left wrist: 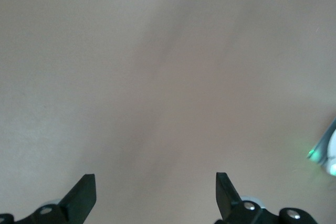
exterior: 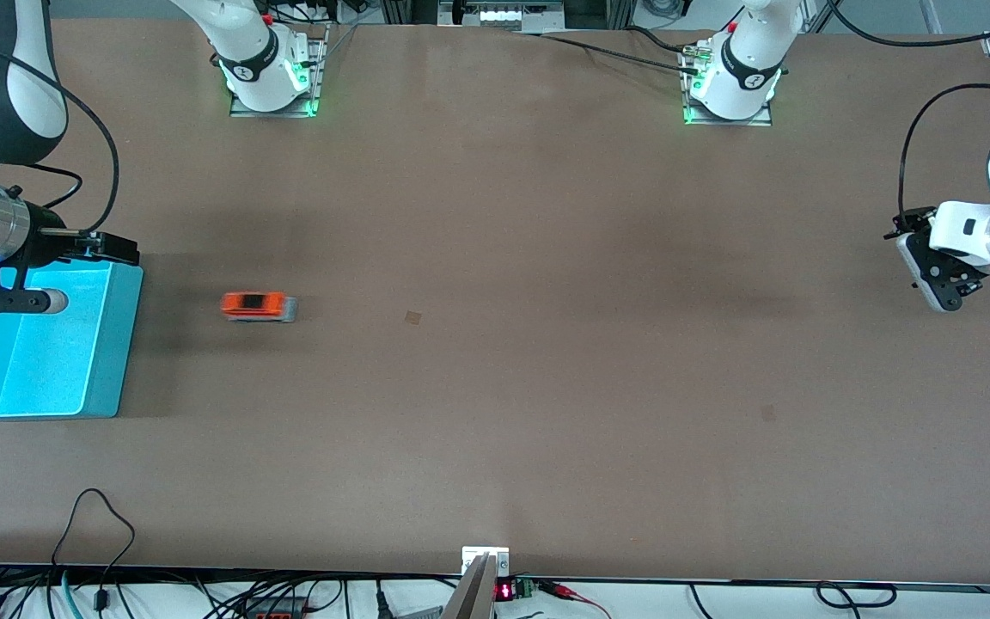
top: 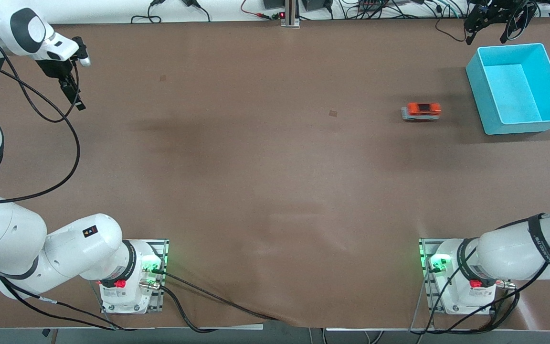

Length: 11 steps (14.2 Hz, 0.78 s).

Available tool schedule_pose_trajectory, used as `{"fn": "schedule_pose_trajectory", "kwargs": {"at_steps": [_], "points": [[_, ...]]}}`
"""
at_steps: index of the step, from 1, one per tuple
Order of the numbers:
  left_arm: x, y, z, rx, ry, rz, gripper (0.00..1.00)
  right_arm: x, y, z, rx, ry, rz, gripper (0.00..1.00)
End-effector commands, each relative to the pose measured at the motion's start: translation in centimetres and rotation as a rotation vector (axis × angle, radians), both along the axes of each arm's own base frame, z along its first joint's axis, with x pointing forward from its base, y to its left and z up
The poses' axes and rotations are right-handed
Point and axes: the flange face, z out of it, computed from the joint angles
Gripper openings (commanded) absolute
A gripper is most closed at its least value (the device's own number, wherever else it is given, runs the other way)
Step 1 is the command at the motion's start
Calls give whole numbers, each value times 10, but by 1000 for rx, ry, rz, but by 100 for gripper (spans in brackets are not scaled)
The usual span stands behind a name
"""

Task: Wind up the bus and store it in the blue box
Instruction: 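Release the bus so it drives toward the cyan box, then lower the right gripper over the bus while the left gripper withdraws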

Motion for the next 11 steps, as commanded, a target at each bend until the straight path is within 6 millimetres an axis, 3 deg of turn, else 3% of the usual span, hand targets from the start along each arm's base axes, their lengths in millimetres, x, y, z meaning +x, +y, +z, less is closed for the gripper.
{"fn": "schedule_pose_trajectory", "kwargs": {"at_steps": [1,5,8,11], "points": [[-13,-38,48,92,4,147,100,-4,1,7,-11,1,11,100],[-4,-84,100,201,19,391,100,-3,1,6,-10,3,13,100],[2,-128,128,265,-13,549,100,-3,3,5,-5,4,19,100],[8,-171,153,271,-50,740,100,2,37,-10,1,20,83,100]]}}
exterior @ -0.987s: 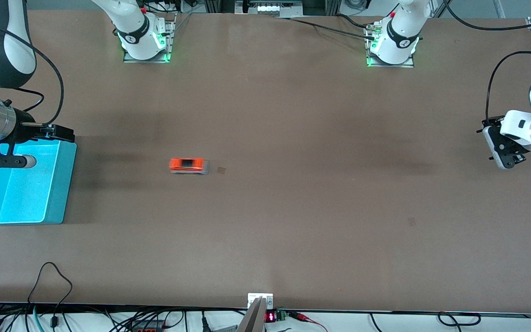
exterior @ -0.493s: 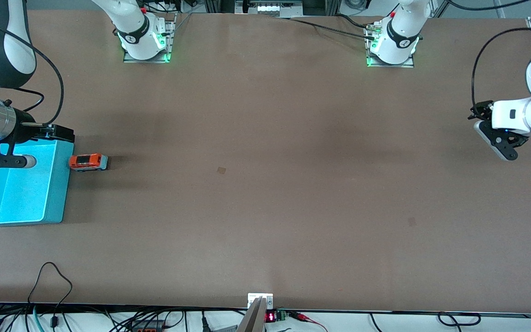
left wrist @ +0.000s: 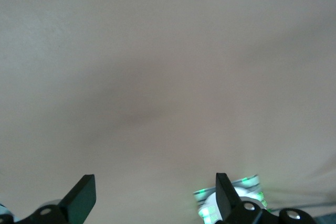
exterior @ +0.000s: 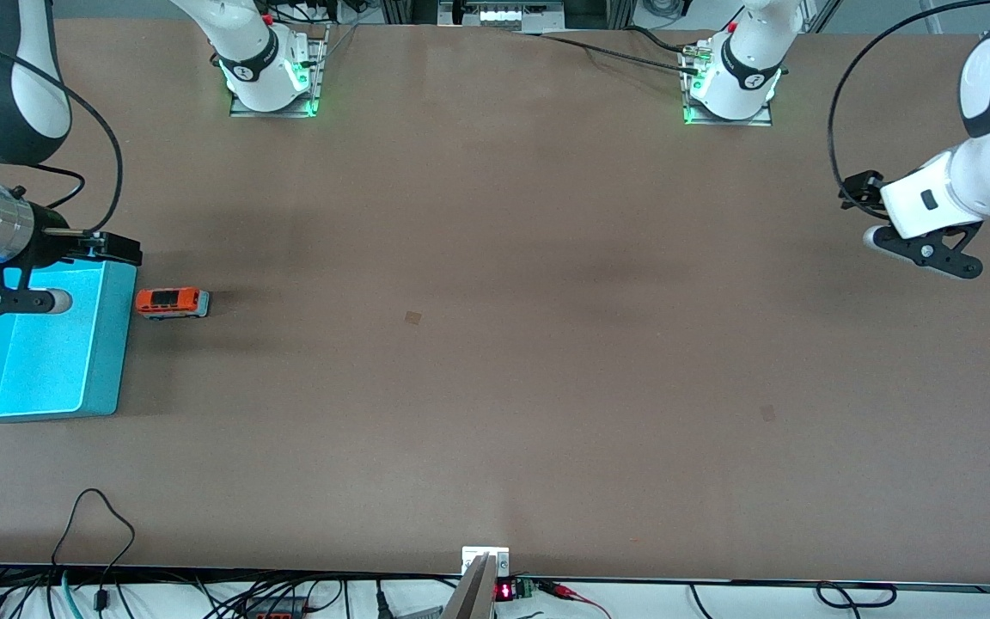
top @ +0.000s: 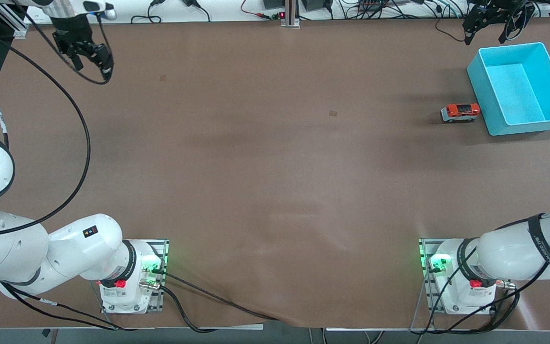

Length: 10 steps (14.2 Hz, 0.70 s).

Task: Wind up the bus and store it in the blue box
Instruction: 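Lower the right gripper over the bus while the left gripper withdraws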

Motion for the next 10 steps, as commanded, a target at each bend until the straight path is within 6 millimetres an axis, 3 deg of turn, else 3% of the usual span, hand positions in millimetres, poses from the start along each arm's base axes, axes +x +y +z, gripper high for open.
{"fn": "schedule_pose_trajectory", "kwargs": {"at_steps": [1,4,7,9,10], "points": [[14,-23,23,-10,-34,111,100,4,32,-16,11,22,76,100],[32,-45,52,-66,-102,104,100,12,26,-38,109,40,196,100],[50,-40,72,-70,-163,215,100,7,21,-64,149,33,315,100],[53,-43,70,-72,-181,253,100,-1,-1,-82,204,28,470,100],[53,-57,72,-59,-213,249,100,-5,-16,-93,224,36,516,100]]}}
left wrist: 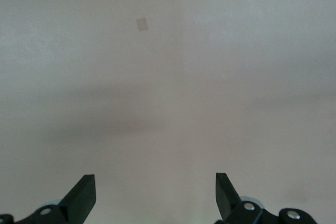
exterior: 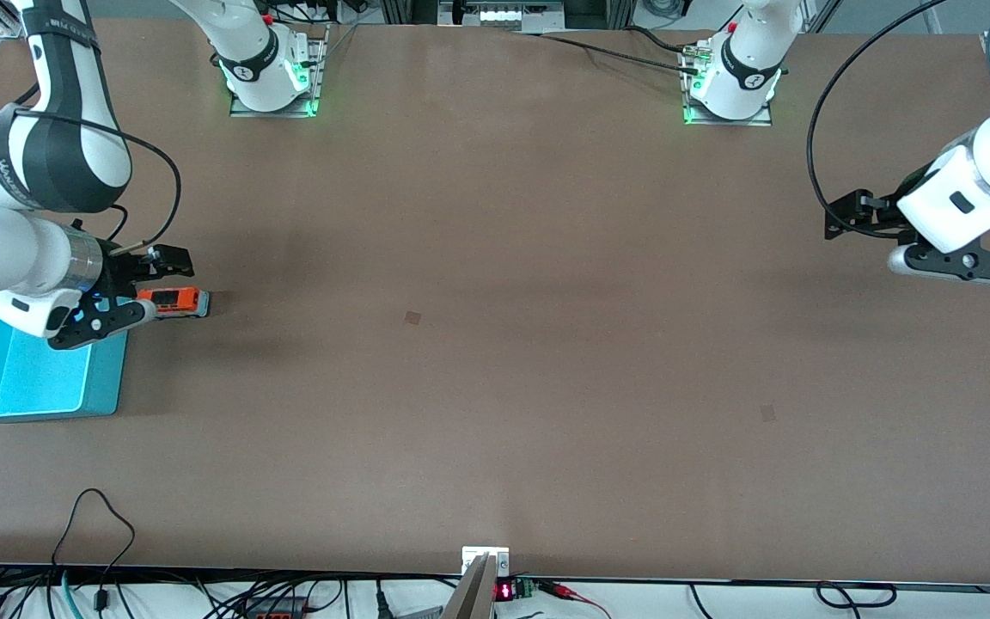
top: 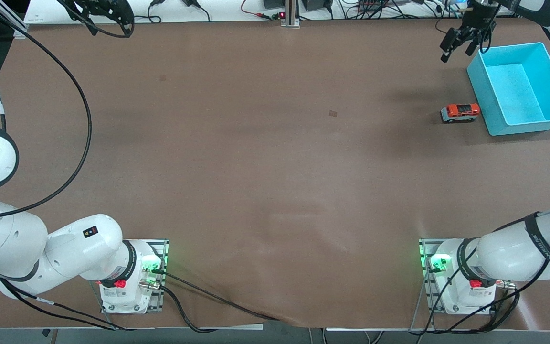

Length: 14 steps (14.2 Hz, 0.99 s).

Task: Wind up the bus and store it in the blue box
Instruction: 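Lower the right gripper over the bus while the left gripper withdraws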

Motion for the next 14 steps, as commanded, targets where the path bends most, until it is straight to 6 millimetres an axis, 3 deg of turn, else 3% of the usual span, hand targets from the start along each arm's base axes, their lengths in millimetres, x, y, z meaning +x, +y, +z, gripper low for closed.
{"fn": "schedule_pose_trajectory", "kwargs": {"at_steps": [1,4,6,8,10,12,14], "points": [[8,-8,9,25,-50,58,100,-24,-29,-22,80,4,143,100],[1,0,9,62,-54,83,100,-55,-57,-57,114,-63,412,100],[-22,-4,9,69,-76,81,100,-60,-66,-75,86,-87,614,100],[-41,4,5,48,-126,89,100,-65,-77,-95,85,-151,865,100],[-45,-1,6,44,-120,82,100,-74,-91,-118,76,-212,1020,100],[-41,-3,9,44,-112,76,100,-69,-91,-135,72,-251,1182,100],[-42,-14,12,45,-115,64,100,-71,-101,-148,85,-246,1219,100]]}}
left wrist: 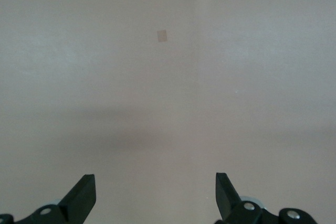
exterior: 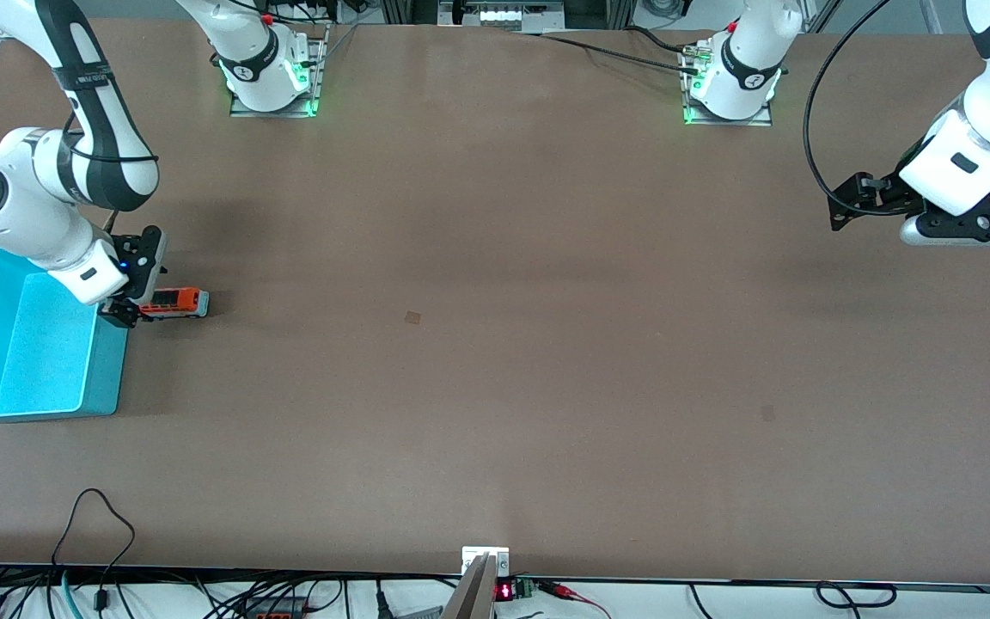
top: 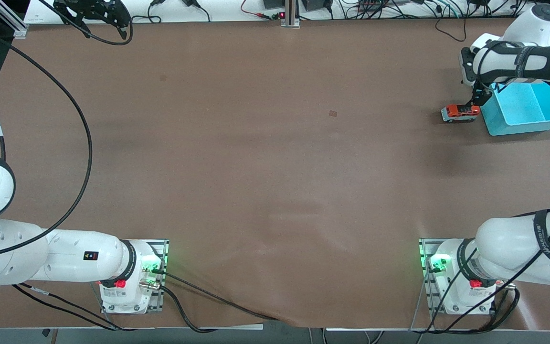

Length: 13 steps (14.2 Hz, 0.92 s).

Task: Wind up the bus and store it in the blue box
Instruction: 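Lower the right gripper over the bus while the left gripper withdraws, then close the right gripper on the bus and lift it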

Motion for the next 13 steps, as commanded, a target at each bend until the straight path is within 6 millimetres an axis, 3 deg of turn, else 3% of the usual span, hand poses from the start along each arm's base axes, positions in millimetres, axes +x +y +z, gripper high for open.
{"fn": "schedule_pose_trajectory", "kwargs": {"at_steps": [1,4,6,13], "points": [[-6,-14,6,-15,-10,-9,100,-4,-8,-11,-2,4,76,100],[-9,-29,18,-13,-3,-33,100,-12,-12,-39,17,54,72,100],[-8,-24,18,-13,1,-30,100,-17,-24,-54,26,76,54,100],[3,-27,14,-16,0,-42,100,-21,-33,-85,46,82,68,100]]}}
